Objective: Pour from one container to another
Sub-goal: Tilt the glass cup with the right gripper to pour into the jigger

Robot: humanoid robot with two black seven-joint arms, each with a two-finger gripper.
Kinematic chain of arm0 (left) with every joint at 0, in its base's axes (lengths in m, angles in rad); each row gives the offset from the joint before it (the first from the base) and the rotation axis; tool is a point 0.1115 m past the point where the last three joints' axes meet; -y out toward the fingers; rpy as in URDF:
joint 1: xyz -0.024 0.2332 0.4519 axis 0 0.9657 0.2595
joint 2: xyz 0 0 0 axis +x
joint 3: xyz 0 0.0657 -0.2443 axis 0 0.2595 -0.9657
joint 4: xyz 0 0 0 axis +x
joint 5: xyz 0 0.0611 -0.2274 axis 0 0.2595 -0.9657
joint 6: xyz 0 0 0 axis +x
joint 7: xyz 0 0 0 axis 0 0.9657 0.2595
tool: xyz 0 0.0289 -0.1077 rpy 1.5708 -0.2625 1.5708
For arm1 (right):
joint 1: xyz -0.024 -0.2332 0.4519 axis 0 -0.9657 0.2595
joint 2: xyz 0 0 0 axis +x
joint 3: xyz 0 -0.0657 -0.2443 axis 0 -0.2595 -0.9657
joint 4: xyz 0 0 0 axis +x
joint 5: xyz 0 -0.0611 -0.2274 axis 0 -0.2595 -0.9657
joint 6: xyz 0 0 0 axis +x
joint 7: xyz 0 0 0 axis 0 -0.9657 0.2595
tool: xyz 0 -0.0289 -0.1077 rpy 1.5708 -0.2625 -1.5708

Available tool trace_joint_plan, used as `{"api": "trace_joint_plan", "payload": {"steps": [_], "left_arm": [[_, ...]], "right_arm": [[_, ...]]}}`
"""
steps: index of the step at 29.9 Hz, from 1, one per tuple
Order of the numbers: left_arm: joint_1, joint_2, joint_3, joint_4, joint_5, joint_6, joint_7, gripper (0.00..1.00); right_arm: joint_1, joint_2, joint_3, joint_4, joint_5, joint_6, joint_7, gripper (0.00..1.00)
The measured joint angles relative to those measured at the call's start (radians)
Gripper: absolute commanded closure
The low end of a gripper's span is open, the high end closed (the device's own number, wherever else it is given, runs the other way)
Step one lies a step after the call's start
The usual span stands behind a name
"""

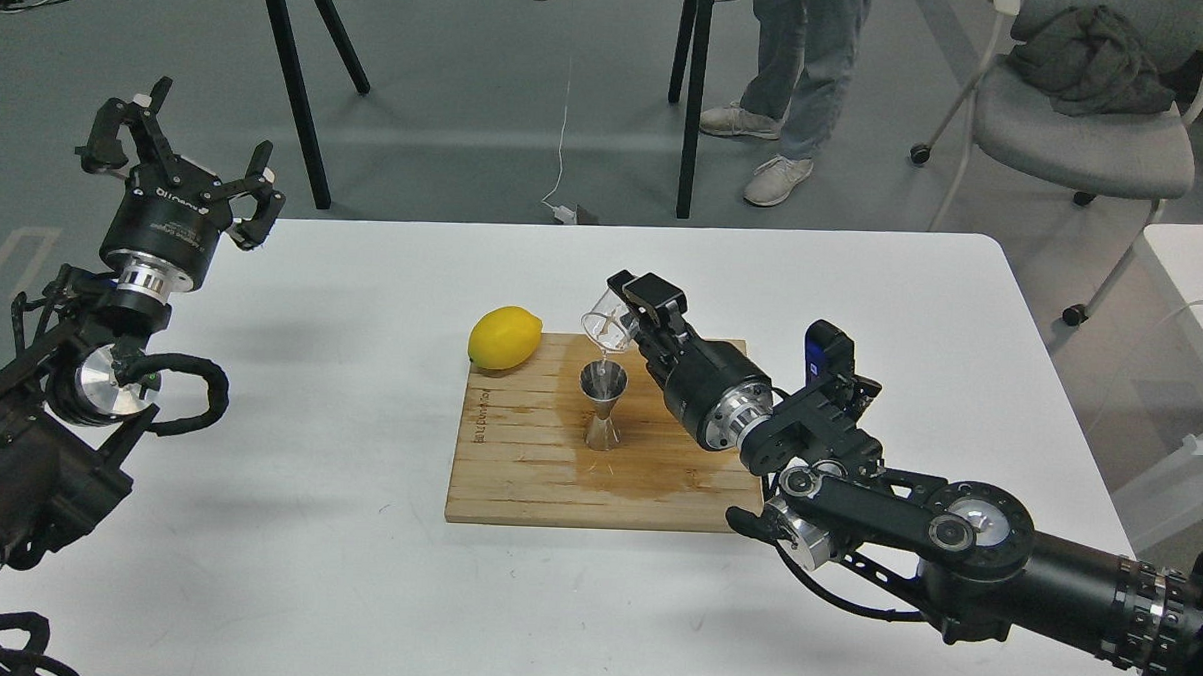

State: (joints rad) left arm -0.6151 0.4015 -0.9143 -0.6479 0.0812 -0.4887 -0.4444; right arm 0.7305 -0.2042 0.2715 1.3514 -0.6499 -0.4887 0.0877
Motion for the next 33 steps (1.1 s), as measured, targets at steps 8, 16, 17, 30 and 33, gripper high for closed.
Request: {"api": "trace_joint_plan", "payload": {"steps": [8, 16, 17, 30, 33], "left_arm": [[0.001, 0.0, 0.0, 0.0, 0.0, 0.0, 0.0, 0.0], [0.003, -0.002, 0.0, 0.001, 0.0, 0.0, 0.0, 0.0], [0.003, -0.002, 0.0, 0.001, 0.0, 0.0, 0.0, 0.0], [0.003, -0.003, -0.002, 0.001, -0.001, 0.0, -0.002, 0.0], [0.003, -0.004, -0.002, 0.001, -0.001, 0.0, -0.002, 0.0]], "right_arm": [[0.027, 0.003, -0.032, -0.026, -0.027, 0.0, 0.0, 0.66], [0.044, 0.002, -0.055, -0.039, -0.043, 0.0, 0.001, 0.66], [0.046, 0.002, -0.056, -0.041, -0.043, 0.0, 0.001, 0.66], [0.105, 0.0, -0.135, -0.06, -0.05, 0.0, 0.003, 0.67], [0.108, 0.002, -0.147, -0.062, -0.073, 0.0, 0.004, 0.67]]}}
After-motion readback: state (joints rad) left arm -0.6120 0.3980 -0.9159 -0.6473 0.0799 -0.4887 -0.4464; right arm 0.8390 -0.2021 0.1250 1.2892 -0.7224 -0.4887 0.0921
